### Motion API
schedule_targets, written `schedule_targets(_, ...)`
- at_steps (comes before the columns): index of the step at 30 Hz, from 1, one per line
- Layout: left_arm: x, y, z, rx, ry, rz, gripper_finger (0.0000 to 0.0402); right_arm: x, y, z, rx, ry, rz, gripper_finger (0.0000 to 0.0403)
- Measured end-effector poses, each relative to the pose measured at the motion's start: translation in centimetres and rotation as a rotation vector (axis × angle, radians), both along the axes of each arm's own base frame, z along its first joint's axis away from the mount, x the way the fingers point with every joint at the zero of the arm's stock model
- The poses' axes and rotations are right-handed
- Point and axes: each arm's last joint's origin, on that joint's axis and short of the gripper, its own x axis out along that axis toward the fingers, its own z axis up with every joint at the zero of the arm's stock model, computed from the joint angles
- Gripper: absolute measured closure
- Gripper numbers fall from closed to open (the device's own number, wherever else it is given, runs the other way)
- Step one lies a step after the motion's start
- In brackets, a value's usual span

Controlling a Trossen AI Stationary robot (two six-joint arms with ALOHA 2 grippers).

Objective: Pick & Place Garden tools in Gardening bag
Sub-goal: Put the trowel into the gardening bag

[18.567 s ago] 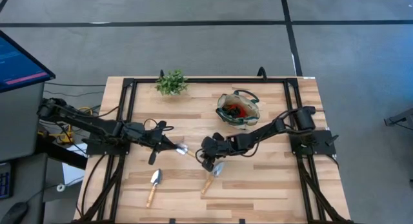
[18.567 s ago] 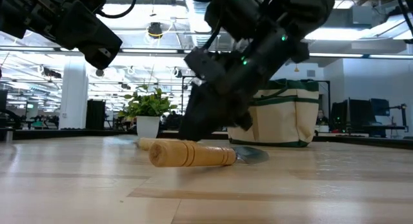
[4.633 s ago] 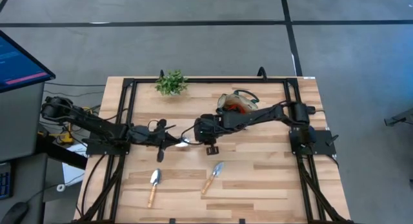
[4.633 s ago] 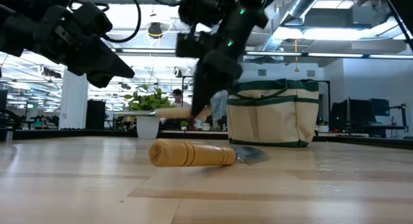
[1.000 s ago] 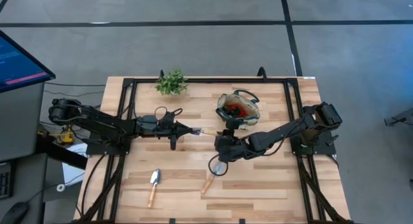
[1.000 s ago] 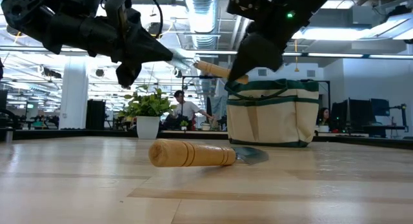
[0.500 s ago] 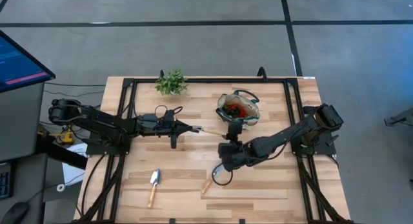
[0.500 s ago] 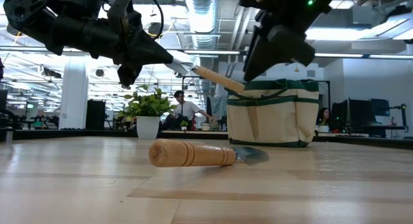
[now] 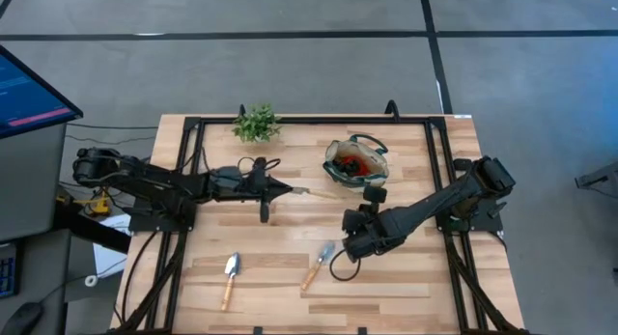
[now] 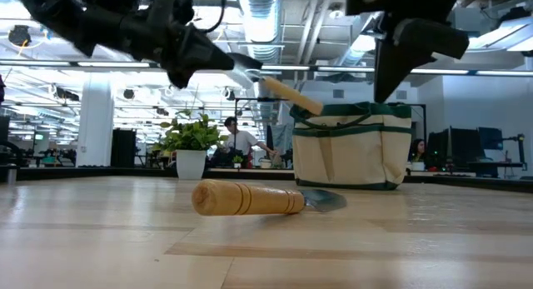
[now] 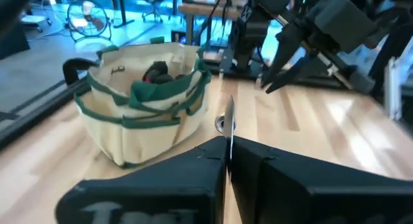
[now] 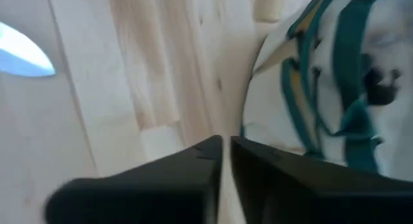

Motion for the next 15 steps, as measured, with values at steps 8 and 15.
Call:
schedule_targets(8, 1.5, 1.2, 2.8, 0.198, 0.202, 0.123, 0.04, -0.4, 0.3, -0.6, 0.075, 0.017, -0.048, 0.04)
schedule_targets(15, 2.0, 1.6, 4.3, 0.282, 0.197, 0.116, 0.04, -0.1, 0.7, -0.6, 0.108, -0.043, -0.062, 0.0402)
